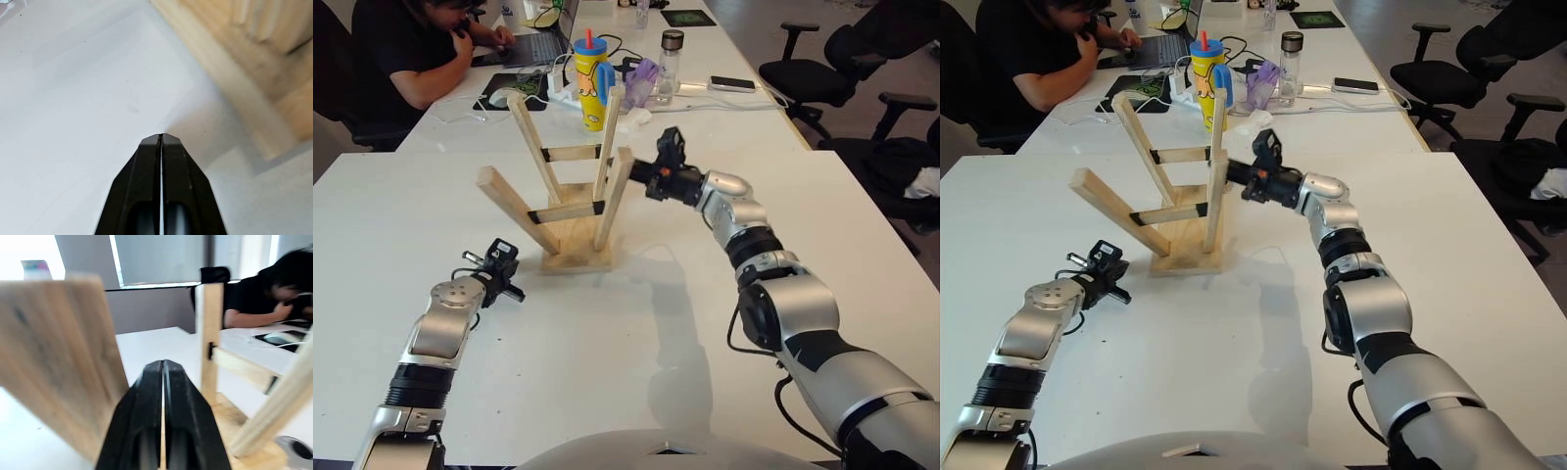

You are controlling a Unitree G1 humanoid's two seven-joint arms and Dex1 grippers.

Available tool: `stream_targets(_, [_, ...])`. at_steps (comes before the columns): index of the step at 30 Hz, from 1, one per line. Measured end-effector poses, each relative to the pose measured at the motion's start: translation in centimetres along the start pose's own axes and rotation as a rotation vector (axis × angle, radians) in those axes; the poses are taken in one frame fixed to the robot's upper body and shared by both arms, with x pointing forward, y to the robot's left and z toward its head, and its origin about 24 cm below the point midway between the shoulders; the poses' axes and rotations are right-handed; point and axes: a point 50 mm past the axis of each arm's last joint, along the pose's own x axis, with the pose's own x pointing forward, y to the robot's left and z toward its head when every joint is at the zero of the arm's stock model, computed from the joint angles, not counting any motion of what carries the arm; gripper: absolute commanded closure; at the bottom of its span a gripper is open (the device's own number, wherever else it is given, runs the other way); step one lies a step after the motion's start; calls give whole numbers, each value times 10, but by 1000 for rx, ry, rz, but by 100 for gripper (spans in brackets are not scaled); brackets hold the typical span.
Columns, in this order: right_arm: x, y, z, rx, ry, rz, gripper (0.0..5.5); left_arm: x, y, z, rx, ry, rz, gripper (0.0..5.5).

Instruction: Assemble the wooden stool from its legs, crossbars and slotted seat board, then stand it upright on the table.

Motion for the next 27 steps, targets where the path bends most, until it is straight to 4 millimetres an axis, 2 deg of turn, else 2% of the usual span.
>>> stream_targets(1, [5,10,-9,14,12,57,550,0,-1,0,-6,-1,-4,546])
stream_targets(4, [15,26,-19,15,24,102,550,-1,-4,-1,-11,-3,-10,546])
stream_targets(7, [27,38,-26,-15,52,9,550,2,-16,2,-52,-29,-34,546])
stream_targets(11, [8,58,-37,1,45,-84,550,9,-24,7,-98,-69,-12,546])
stream_targets(14, [-9,85,-56,72,86,-129,550,14,-27,7,-147,-89,31,546])
stream_targets(16, [-4,96,-62,104,106,-125,550,19,-28,8,-165,-96,44,546])
stream_targets(19, [16,100,-60,113,99,-172,550,35,-32,20,-177,-117,37,546])
stream_targets(22, [26,100,-65,118,122,-253,550,47,-35,32,-171,-130,37,546])
stream_targets(27, [13,94,-57,104,78,-408,550,51,-42,36,-175,-161,72,546])
